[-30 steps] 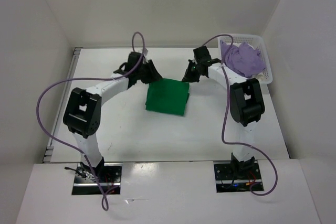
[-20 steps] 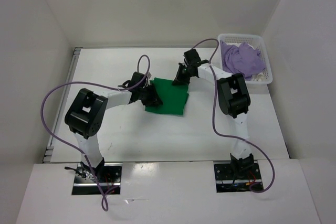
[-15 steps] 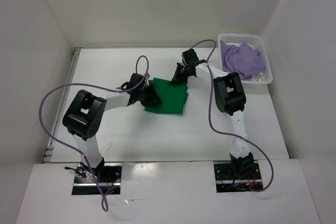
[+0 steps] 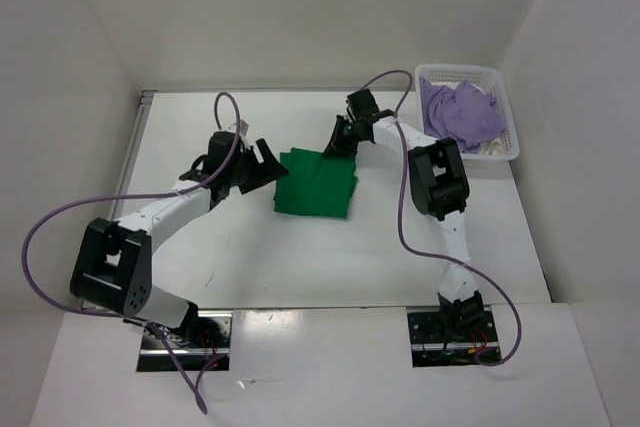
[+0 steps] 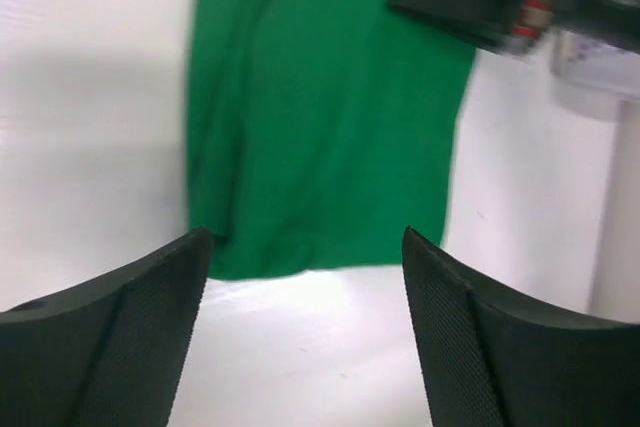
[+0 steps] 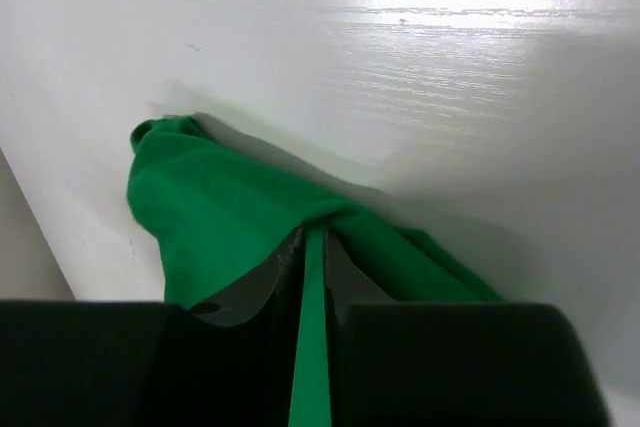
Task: Fold and stack the t-shirts
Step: Fold the long partially folded tshirt into a neat square, then put the neatly folded tshirt into the corner of the board with the left arm
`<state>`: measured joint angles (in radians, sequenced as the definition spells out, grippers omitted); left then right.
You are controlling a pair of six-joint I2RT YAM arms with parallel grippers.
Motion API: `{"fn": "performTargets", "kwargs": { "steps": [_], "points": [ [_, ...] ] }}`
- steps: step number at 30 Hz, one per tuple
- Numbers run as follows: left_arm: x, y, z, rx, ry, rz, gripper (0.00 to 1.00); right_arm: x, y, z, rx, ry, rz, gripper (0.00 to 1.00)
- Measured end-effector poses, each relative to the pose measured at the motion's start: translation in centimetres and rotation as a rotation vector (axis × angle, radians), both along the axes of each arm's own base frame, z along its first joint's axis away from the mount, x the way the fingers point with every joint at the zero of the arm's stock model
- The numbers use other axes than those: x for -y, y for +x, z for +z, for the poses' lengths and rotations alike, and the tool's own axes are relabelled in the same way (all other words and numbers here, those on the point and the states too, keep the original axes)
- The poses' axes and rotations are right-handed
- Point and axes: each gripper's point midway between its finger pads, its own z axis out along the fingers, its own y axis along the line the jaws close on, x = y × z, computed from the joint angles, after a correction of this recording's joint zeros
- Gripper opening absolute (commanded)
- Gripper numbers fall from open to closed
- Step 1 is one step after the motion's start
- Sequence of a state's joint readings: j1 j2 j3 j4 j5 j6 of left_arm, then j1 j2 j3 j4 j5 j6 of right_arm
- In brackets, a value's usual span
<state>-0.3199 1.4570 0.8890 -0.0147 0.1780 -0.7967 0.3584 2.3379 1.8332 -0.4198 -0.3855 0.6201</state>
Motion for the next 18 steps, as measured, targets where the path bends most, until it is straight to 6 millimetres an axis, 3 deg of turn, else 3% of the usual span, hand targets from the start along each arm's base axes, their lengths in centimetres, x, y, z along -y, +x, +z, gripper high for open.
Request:
{"fn": "performTargets", "kwargs": {
  "steps": [1, 4, 7, 10, 13, 14, 15, 18],
  "points": [
    [-0.5, 0.5, -0.2, 0.002, 0.011, 0.010, 0.85, 0.1, 0.1, 0.6, 0.013, -0.005, 0.000, 0.37],
    [-1.5, 2.0, -2.5, -0.035, 0.066, 0.020, 0.85, 0.8, 0.0, 4.0, 0.074, -0.008, -0.017, 0.48],
    [-1.3, 2.5, -5.8, -0.108, 0.102, -0.009, 0.85, 1.6, -1.3, 8.2, 0.135, 0.005, -0.034, 0.51],
    [-0.8, 2.7, -8.7, -0.173, 0.113, -0.037, 0.85, 2.7, -3.9, 14.3, 0.226, 0.046, -0.055, 0.51],
    [0.0, 4.3, -8.0, -0.143, 0.102, -0.061, 0.81, 3.6, -6.4, 18.9, 0.321, 0.096, -0.065, 0.51],
    [0.2, 5.1, -8.0, -0.131, 0.102, -0.065, 0.80, 3.9, -7.3, 19.7, 0.331, 0.105, -0.071, 0.51],
    [0.4, 5.7, -8.1, -0.125, 0.099, -0.069, 0.67, 4.1, -8.2, 20.4, 0.342, 0.116, -0.073, 0.51],
    [1.1, 6.5, -9.2, -0.131, 0.079, -0.083, 0.47, 4.9, -10.5, 20.9, 0.348, 0.136, -0.085, 0.51]
  ]
}}
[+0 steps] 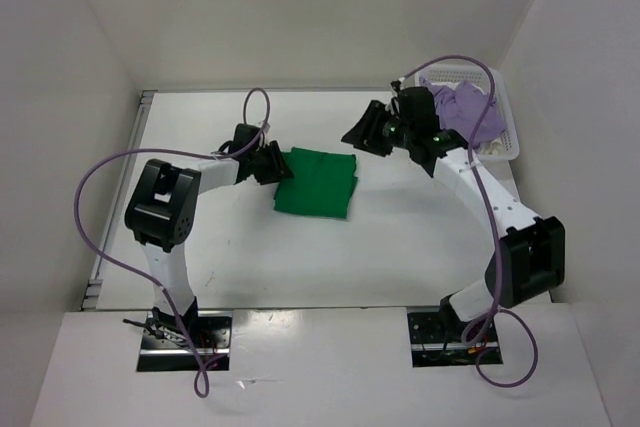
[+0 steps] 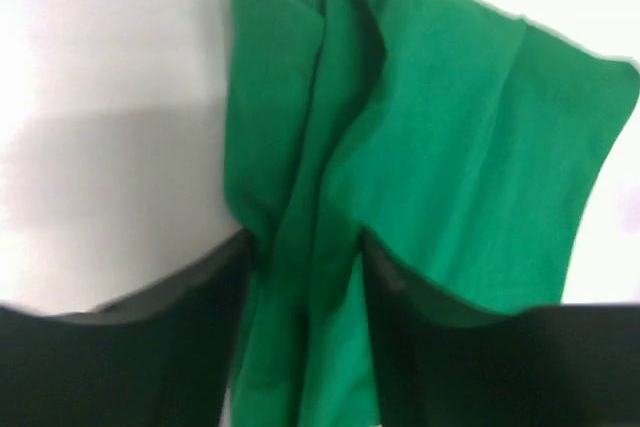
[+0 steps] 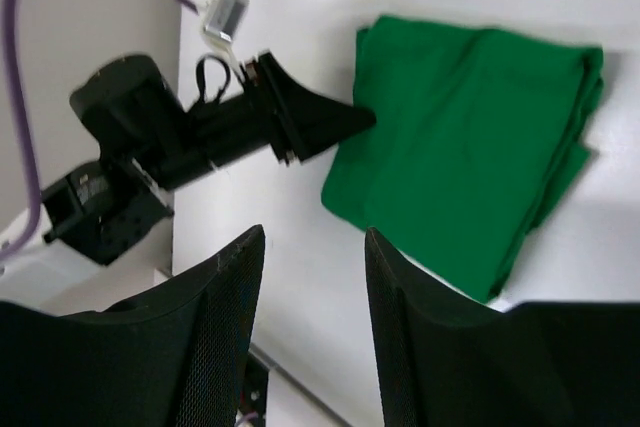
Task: Fold and stack the t-shirts
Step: Put the neatly folded tshirt into the corner of the board with the left arm
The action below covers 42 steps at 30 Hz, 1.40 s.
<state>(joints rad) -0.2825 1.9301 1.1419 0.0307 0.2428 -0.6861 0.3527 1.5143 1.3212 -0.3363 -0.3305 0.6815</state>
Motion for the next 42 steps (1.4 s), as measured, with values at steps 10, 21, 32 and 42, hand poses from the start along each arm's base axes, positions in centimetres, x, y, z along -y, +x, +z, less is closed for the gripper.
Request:
{"fn": "performTargets", "kwargs": {
  "steps": [10, 21, 32, 42],
  "points": [
    [2.4, 2.7, 1.0, 0.028, -0.080, -0.034, 0.12, 2.1, -4.2, -2.2, -0.077, 0.025, -0.029, 0.51],
    [-9.1, 12.6, 8.3, 0.206, -0.059, 0.222, 0.06, 2.3, -6.7, -2.6, -0.104, 0.056, 0.001, 0.51],
    [-35.6, 11.2, 7.4, 0.191, 0.048, 0.755, 0.40, 2.0, -8.0, -3.6, -0.139, 0.054, 0.048, 0.51],
    [-39.0, 7.3, 2.7, 0.065, 0.091, 0.890, 0.47, 1.8, -8.7, -3.8, -0.147, 0.049, 0.091, 0.51]
  ]
}}
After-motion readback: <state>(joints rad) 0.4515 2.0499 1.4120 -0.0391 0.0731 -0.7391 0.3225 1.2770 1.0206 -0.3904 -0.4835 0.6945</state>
